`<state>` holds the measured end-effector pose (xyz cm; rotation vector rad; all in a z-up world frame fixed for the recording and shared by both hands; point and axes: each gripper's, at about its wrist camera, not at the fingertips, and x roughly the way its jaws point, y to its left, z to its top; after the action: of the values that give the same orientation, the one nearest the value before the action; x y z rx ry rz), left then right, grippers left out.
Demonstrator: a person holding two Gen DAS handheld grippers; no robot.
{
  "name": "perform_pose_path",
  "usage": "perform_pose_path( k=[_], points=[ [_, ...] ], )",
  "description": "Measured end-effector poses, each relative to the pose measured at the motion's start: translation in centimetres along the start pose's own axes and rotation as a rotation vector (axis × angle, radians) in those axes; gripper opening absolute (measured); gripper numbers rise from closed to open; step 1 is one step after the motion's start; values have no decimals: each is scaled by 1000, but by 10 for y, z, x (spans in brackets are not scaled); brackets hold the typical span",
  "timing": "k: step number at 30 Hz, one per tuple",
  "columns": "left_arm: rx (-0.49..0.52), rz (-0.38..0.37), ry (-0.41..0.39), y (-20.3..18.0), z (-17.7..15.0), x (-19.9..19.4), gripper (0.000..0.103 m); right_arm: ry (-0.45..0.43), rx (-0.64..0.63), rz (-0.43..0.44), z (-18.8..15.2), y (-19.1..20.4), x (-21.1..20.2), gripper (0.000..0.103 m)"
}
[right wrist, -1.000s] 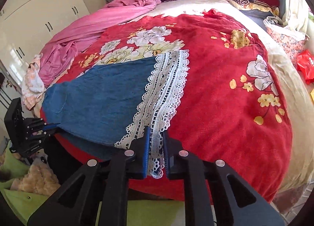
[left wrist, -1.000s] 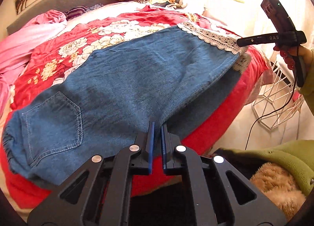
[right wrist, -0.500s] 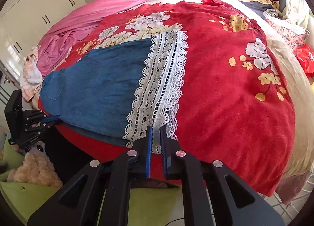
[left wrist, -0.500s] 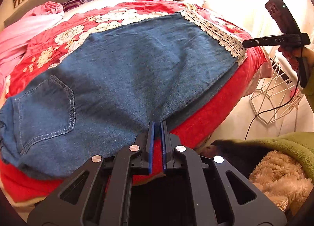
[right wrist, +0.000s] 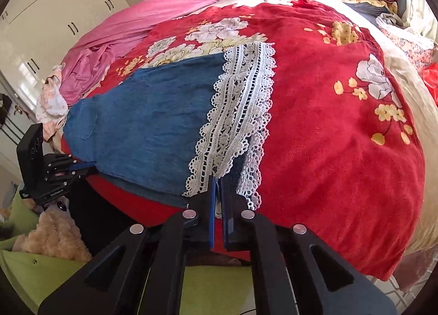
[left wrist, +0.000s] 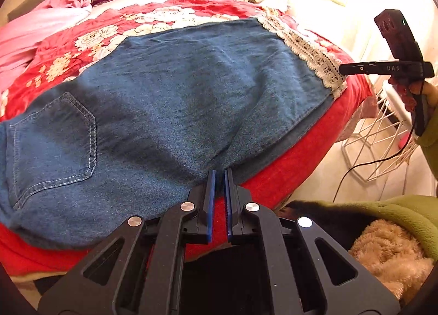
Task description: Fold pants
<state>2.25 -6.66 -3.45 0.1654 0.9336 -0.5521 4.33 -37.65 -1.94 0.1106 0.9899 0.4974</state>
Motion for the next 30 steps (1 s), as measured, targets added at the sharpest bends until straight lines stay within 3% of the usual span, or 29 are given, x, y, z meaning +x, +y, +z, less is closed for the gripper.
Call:
perform_pose_path(
  k=[5,12,13,14,15,19,21,23,25,27,30],
  points=[
    [12,-40,-30,-3,-1,-16,1,4,-23,-14,-4,1,-17,3],
    [3,-41,72,-4,-7,15,1,92,-9,-63,-18,-8,9,7],
    [6,-39,80,-5,-9,16,1,102,-15,-64,-18,-8,9,18],
    [8,-37,80,-6,-9,15,2,126,-20,-66,-17,-7,8,41],
    [6,-41,73,-6,-9,13,6,143,-30,-92,-16,-6,6,50],
    [-33,-74,10,-1,-7,-11,22,51,-74,-128,-5,9,-21,55],
    [-75,-92,-58,9,-5,-34,35,-13,-96,-114,3,21,-28,65],
    [-142,-58,-135,26,-3,-60,43,-62,-139,-99,11,38,-26,71],
    [-219,28,-190,50,1,-81,47,-90,-186,-68,19,55,-13,71],
    [-297,128,-213,75,9,-92,51,-79,-195,-18,28,69,9,71],
    [-342,159,-212,100,20,-84,56,-44,-186,3,35,81,43,71]
  ],
)
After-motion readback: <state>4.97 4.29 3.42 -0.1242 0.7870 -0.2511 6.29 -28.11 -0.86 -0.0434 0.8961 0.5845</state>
